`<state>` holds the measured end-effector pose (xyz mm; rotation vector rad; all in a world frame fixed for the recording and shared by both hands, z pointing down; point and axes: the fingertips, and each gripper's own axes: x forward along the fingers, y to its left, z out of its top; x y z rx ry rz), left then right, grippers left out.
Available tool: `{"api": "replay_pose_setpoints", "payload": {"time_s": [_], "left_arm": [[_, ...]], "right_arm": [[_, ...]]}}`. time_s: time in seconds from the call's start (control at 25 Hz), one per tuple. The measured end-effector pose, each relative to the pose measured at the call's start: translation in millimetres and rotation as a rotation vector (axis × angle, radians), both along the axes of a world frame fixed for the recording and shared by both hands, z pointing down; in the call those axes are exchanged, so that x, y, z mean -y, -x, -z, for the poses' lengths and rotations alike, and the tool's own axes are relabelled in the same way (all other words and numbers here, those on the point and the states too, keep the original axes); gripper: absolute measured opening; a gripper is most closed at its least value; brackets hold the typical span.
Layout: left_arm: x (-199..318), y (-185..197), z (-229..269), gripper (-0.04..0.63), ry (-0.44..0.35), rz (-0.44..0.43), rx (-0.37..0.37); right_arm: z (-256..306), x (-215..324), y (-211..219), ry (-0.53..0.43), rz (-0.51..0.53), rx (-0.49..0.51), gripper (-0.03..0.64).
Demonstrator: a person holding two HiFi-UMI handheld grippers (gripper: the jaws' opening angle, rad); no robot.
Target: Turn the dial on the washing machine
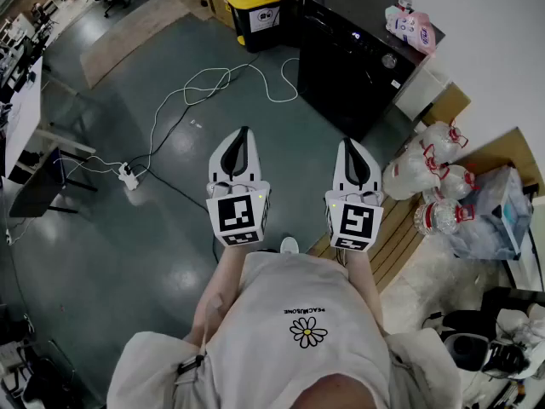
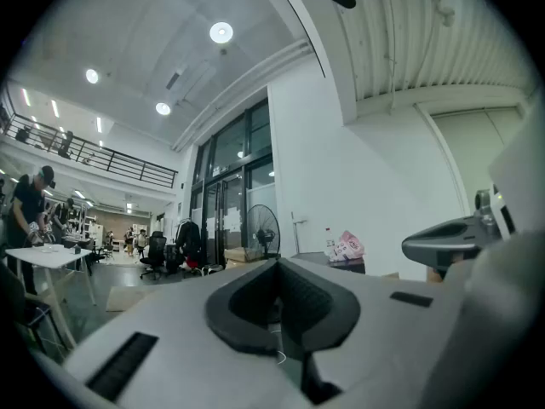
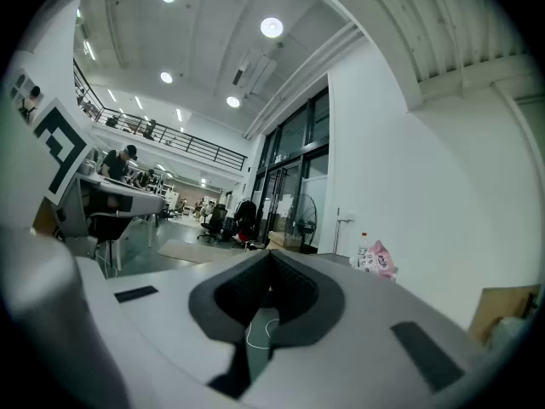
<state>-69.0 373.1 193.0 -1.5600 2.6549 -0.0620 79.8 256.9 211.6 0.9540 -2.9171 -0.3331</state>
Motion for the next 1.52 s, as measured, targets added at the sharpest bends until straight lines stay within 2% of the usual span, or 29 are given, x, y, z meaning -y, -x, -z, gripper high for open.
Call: {"api": "replay_pose_setpoints", "payload": {"time_s": [0.48,0.64,0.84,1.16,1.52], "left_arm": [[3,8,-9,0.000,-0.002,0.025,-0.023],[3,12,-18,0.000,0.003,0.042,-0.036],[14,23,-32,0.000,0.013,0.058,-0.078],[92,76,-24,0.000,-0.012,0.002,-0.043],[206,150,-17,0.000,0.005,-0.140,-0.065]], "right_arm": [[-7,8,2,0.005,0.023,0.005,0.003],[-17,18,-3,0.036,-0.006,0.028,0.003],[-28,31,6,0.065,0.011,0.011,0.003],[-29,93,54,0.051,0.000,0.014,0.003],[-21,180,129,0.071,-0.087,0.004,0.003]]}}
